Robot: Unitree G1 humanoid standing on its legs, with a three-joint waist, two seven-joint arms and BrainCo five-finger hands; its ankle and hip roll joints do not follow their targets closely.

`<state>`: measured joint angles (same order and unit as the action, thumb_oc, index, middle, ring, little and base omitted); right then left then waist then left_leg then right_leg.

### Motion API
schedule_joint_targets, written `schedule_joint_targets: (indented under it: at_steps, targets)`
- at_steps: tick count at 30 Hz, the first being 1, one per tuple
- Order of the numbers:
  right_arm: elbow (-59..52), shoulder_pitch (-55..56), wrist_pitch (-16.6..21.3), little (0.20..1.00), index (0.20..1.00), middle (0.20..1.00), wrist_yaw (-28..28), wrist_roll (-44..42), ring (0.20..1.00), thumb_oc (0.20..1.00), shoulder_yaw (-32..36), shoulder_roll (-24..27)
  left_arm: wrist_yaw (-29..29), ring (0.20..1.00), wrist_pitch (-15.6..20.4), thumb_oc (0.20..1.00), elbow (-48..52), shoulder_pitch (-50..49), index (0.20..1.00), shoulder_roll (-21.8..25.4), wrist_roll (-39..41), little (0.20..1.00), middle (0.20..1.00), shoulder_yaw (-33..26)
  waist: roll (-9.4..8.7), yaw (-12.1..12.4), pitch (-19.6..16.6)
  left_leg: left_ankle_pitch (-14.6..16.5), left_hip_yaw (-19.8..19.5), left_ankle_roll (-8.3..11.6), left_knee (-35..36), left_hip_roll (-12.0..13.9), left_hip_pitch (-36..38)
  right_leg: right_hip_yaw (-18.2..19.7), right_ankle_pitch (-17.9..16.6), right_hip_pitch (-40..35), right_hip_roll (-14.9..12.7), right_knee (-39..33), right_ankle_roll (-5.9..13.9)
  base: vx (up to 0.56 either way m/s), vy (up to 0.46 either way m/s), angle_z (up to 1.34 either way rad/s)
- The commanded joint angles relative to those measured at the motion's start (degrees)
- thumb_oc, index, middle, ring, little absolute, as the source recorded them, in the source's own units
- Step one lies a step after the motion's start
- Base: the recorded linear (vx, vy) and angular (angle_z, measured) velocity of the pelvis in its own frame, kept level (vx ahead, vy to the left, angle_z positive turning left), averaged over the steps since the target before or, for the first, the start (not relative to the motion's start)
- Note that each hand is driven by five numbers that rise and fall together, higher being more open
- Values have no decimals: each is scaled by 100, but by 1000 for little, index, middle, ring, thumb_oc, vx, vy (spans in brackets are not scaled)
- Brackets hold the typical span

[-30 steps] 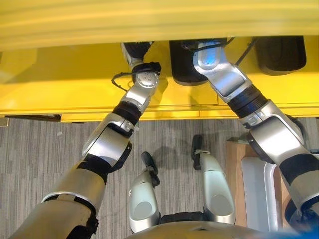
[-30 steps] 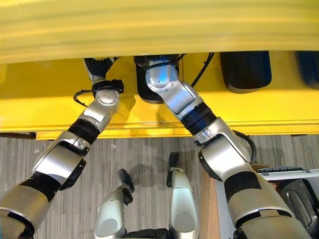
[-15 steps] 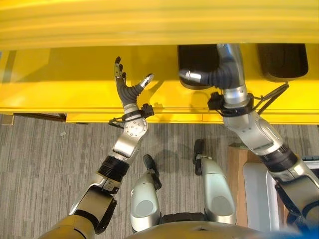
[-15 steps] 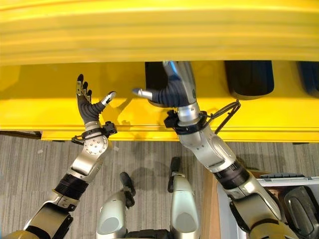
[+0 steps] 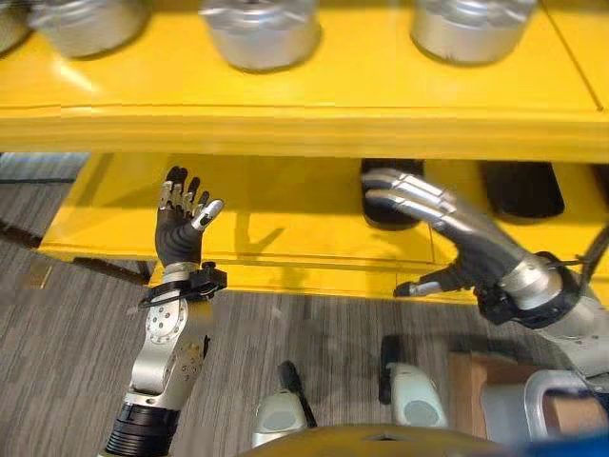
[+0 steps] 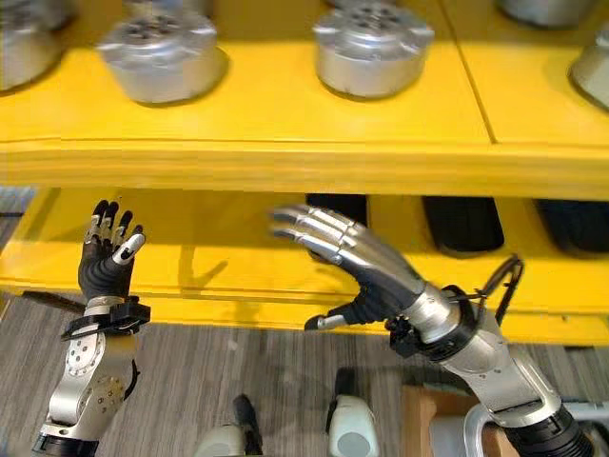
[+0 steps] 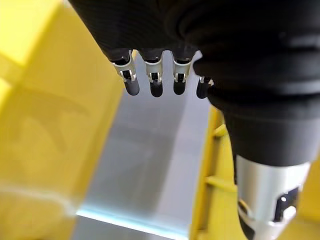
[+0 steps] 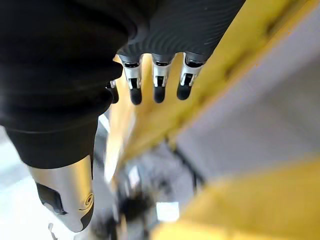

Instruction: Move parts from the plastic box to the shelf.

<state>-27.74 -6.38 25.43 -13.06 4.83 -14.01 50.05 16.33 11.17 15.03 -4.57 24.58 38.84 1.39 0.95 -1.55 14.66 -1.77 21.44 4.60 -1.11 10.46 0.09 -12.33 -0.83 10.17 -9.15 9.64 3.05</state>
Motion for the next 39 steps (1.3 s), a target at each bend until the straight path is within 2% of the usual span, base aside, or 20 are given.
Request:
schedule_joint_targets:
  at_steps: [1, 5, 6, 8, 9, 11, 13, 14, 15, 16, 17, 20, 23, 25, 26, 28, 32, 36, 39]
  targets:
    - [-130, -325, -452, 1000, 1000, 1000, -583, -243, 1000, 1000, -81, 16, -280, 1000, -18, 1000, 446, 205, 1000, 550, -218, 1000, 1000, -29, -334, -6, 241, 406, -176, 53, -317, 202, 141, 118, 118, -734, -222, -590, 482, 13, -23, 11]
    - [-24, -565, -1052, 1000, 1000, 1000, -1242, -388, 1000, 1000, -519, 172, -416, 1000, -130, 1000, 400, 201, 1000, 677, -139, 1000, 1000, 0, -405, 109, 188, 406, -200, 42, -297, 159, 152, 67, 101, -779, -222, -617, 509, 1, -33, 6]
    - [73, -687, -1419, 1000, 1000, 1000, -1557, -456, 1000, 1000, -780, 222, -505, 1000, -239, 1000, 346, 237, 1000, 711, -88, 1000, 1000, 50, -447, 160, 201, 423, -212, 37, -327, 150, 141, 52, 107, -791, -222, -606, 515, -18, -52, 2]
    - [208, -800, -1759, 1000, 1000, 1000, -1624, -257, 1000, 1000, -1019, 258, -575, 1000, -318, 1000, 266, 279, 1000, 744, 6, 1000, 1000, 109, -488, 208, 214, 449, -221, 35, -367, 148, 118, 28, 114, -787, -225, -591, 524, -29, -64, 3]
    - [423, -991, -1914, 1000, 1000, 1000, -1586, -46, 1000, 1000, -1397, 285, -695, 1000, -456, 1000, 158, 343, 1000, 720, -25, 1000, 1000, 194, -536, 263, 270, 470, -246, 21, -410, 146, 104, 30, 111, -805, -224, -597, 536, -26, -60, 5]
    - [582, -1106, -2301, 1000, 1000, 1000, -1604, -355, 1000, 1000, -1629, 308, -697, 1000, -489, 1000, 106, 376, 1000, 747, -38, 1000, 1000, 301, -577, 301, 301, 485, -249, 19, -468, 158, 64, 2, 99, -792, -213, -590, 535, -34, -74, 4]
    - [638, -1100, -2429, 1000, 1000, 1000, -1578, -266, 1000, 1000, -1706, 260, -721, 1000, -537, 1000, 72, 381, 1000, 748, -54, 1000, 1000, 336, -594, 312, 323, 501, -247, 16, -505, 164, 44, -4, 102, -785, -209, -582, 536, -29, -54, 0]
    - [861, -1093, -2726, 1000, 1000, 1000, -1539, -43, 1000, 1000, -1835, 216, -747, 1000, -557, 1000, -9, 403, 1000, 715, -145, 1000, 1000, 403, -619, 317, 390, 553, -248, 10, -599, 178, 23, -8, 117, -798, -212, -550, 536, -29, -37, -1]
    - [902, -1069, -2799, 1000, 1000, 1000, -1478, -15, 1000, 1000, -1862, 209, -744, 1000, -552, 1000, -16, 401, 1000, 719, -154, 1000, 1000, 410, -617, 314, 400, 549, -245, 13, -602, 182, 18, -10, 117, -792, -208, -545, 536, -36, -25, -2]
    - [988, -1035, -3126, 1000, 1000, 1000, -1434, -31, 1000, 1000, -1878, 196, -732, 1000, -548, 1000, -36, 399, 1000, 723, -184, 1000, 1000, 434, -619, 308, 412, 547, -237, 16, -611, 187, 9, -11, 119, -783, -206, -538, 535, 0, 0, 0]
    - [1119, -1002, -3259, 1000, 1000, 1000, -1323, 20, 1000, 1000, -1867, 162, -708, 1000, -554, 1000, -72, 404, 1000, 705, -211, 1000, 1000, 468, -626, 293, 421, 555, -225, 15, -630, 188, -2, -3, 121, -776, -208, -532, 530, 0, 0, 0]
    - [1508, -866, -3322, 1000, 1000, 1000, -1162, 355, 1000, 1000, -1783, 96, -682, 1000, -517, 1000, -149, 434, 1000, 660, -308, 1000, 1000, 488, -625, 240, 454, 558, -208, 9, -642, 189, -14, 41, 118, -747, -206, -524, 531, -23, 11, -2]
    - [1807, -672, -3218, 1000, 1000, 1000, -1173, 1037, 1000, 1000, -1641, 71, -640, 1000, -506, 1000, -183, 443, 1000, 657, -314, 1000, 1000, 464, -607, 177, 487, 578, -181, -3, -662, 181, -10, 87, 130, -725, -207, -496, 527, -26, 22, -4]
    - [2122, -722, -3110, 1000, 1000, 1000, -747, 1773, 1000, 1000, -1633, 89, -582, 1000, -540, 1000, -228, 509, 1000, 608, -343, 1000, 1000, 470, -584, 146, 487, 563, -184, 0, -629, 190, 13, 120, 140, -714, -198, -480, 520, -6, 23, -3]
    - [2203, -773, -3101, 1000, 1000, 1000, -640, 1875, 1000, 1000, -1626, 108, -600, 1000, -546, 1000, -241, 524, 1000, 595, -346, 1000, 1000, 457, -577, 141, 484, 558, -190, 6, -621, 192, 5, 134, 142, -706, -194, -488, 521, -10, 16, -4]
    - [2316, -846, -2984, 1000, 1000, 1000, -658, 2110, 1000, 1000, -1611, 118, -559, 1000, -571, 1000, -248, 550, 1000, 579, -351, 1000, 1000, 464, -565, 129, 489, 557, -199, 21, -621, 199, -5, 143, 151, -689, -187, -480, 515, -20, 15, -5]
    - [2504, -984, -3023, 1000, 1000, 1000, -398, 2261, 1000, 1000, -1706, 104, -564, 1000, -663, 1000, -307, 629, 1000, 539, -330, 1000, 1000, 484, -547, 129, 490, 548, -224, 25, -595, 187, -3, 152, 165, -667, -187, -458, 507, 0, 0, 0]
    - [2783, -1097, -2885, 1000, 1000, 1000, 14, 2310, 1000, 1000, -1640, 24, -696, 1000, -726, 1000, -337, 683, 1000, 456, -378, 1000, 1000, 458, -535, 131, 479, 567, -220, 10, -624, 181, 5, 139, 177, -669, -187, -426, 498, 0, 0, 0]
    - [2668, -1048, -2753, 1000, 1000, 1000, -67, 2190, 1000, 1000, -1482, 19, -764, 1000, -764, 1000, -284, 676, 1000, 446, -375, 1000, 1000, 428, -531, 107, 473, 614, -190, -7, -687, 172, 14, 128, 204, -670, -201, -374, 490, 10, 3, 0]
